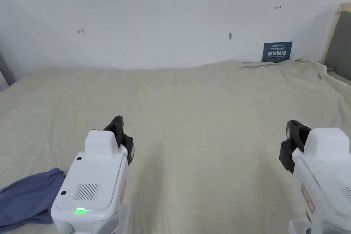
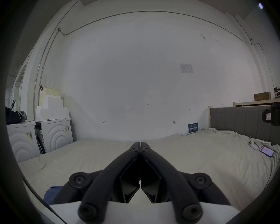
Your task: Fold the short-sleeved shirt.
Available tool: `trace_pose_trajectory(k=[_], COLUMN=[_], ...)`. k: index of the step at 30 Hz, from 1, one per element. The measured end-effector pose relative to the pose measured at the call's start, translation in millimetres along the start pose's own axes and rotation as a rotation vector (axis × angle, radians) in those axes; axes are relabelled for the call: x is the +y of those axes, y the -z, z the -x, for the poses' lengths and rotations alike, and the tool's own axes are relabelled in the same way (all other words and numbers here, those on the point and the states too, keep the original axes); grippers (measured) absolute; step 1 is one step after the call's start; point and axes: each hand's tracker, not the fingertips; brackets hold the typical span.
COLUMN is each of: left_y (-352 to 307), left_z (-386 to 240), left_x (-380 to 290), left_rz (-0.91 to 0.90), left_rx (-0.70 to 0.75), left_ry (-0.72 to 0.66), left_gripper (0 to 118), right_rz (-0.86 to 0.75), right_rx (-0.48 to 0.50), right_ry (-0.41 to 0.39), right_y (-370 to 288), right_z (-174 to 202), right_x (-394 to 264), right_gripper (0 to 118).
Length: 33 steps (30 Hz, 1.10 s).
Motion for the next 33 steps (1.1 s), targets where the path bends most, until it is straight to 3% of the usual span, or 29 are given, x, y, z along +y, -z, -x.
trace_pose_trajectory(k=[33], left_y=[-2], left_z=[-2], left_x=[-4], left_rz=[0.004], left_rx=[-0.012], left_ry=[0.006], left_gripper=[0], right_rz=[-0.013], right_rx=[-0.001], right_ry=[-0.008], right_y=[-5], right_z=[6], right_x=[10], right_gripper=[0])
